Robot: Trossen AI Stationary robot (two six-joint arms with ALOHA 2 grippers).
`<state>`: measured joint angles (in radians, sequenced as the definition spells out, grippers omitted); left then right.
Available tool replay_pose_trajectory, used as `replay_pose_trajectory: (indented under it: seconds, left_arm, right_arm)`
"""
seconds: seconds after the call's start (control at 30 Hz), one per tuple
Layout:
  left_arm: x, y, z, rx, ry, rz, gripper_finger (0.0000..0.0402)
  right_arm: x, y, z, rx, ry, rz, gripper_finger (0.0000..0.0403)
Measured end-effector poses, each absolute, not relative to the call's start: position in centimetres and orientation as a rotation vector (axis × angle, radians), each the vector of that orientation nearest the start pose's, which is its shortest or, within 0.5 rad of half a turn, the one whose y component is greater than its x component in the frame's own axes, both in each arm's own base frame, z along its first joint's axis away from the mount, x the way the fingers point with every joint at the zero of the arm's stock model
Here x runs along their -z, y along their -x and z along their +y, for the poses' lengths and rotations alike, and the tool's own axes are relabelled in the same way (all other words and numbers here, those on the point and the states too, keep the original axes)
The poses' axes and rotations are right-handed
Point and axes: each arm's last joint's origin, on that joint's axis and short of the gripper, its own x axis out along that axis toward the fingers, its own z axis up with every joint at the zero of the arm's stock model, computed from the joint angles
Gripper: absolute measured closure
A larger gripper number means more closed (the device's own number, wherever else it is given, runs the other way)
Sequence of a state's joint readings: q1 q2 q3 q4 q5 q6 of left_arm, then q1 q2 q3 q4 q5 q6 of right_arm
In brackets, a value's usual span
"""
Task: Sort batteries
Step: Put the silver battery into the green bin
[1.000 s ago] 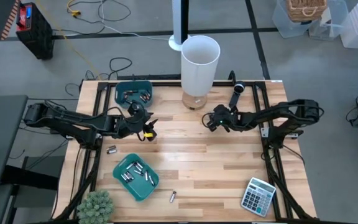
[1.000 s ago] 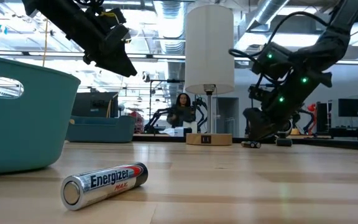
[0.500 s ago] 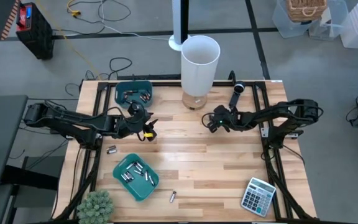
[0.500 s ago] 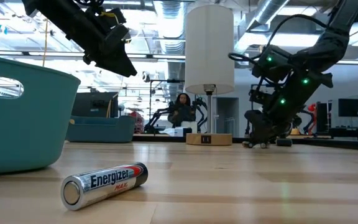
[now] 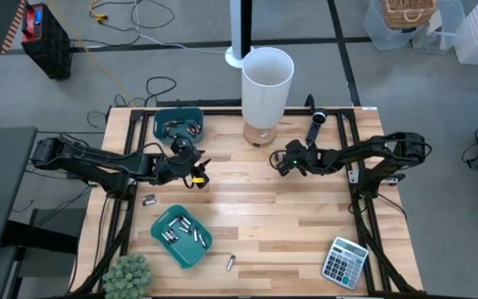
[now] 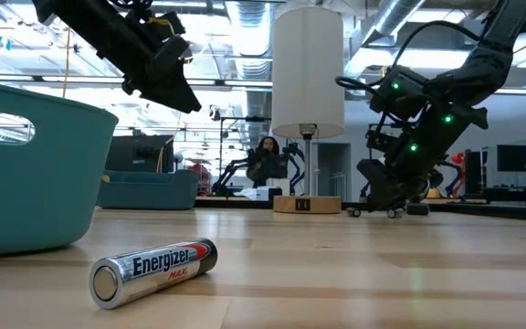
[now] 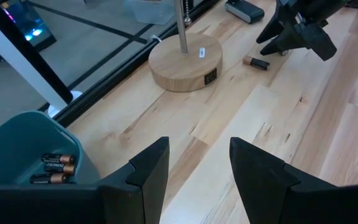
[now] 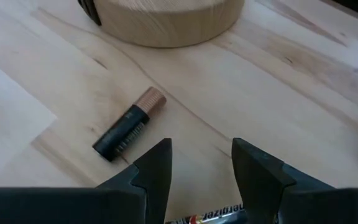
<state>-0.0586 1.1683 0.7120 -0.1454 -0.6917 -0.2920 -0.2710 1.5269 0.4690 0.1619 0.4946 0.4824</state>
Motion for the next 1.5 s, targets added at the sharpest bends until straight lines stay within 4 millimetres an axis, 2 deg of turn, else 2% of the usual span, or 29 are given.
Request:
replay_pose_trajectory:
  seconds: [0.13,0.27,0.47,0.67,0.87,1.03,1.3,1.5]
  left_arm:
    - [-24.1,-23.8,0.5,-0.689,0.051,0.473,0.0238]
    - [-24.1,-23.8,0.5,-0.690,0.057,0.471,0.0238]
    - [-23.9,-23.6,0.5,-0.693,0.055,0.496,0.0238]
    - [-23.9,-23.6,0.5,-0.694,0.057,0.495,0.0238]
    - [-23.9,-23.6,0.5,-0.693,0.056,0.494,0.0238]
    - [-23.9,-23.6,0.5,-0.693,0.055,0.495,0.0238]
    - [-23.9,-23.6,0.5,-0.691,0.046,0.498,0.0238]
    - [-23.9,-23.6,0.5,-0.691,0.045,0.499,0.0238]
  right_arm:
    - [-11.2,-22.7,-7.7,0.912,-0.326,0.709,0.0221]
    - [-12.1,-22.3,-7.6,0.932,-0.378,0.678,0.0221]
    - [-14.4,-20.6,-7.2,0.991,-0.498,0.630,0.0221]
    - [-14.3,-18.8,-6.8,1.093,-0.597,0.707,0.0220]
    - [-14.0,-19.9,-6.8,1.051,-0.650,0.638,0.0188]
    - [-12.8,-20.1,-6.9,1.107,-0.708,0.662,0.0156]
    - [-11.5,-21.6,-7.3,1.108,-0.728,0.675,0.0152]
    - [-11.4,-22.7,-7.5,1.087,-0.677,0.787,0.0152]
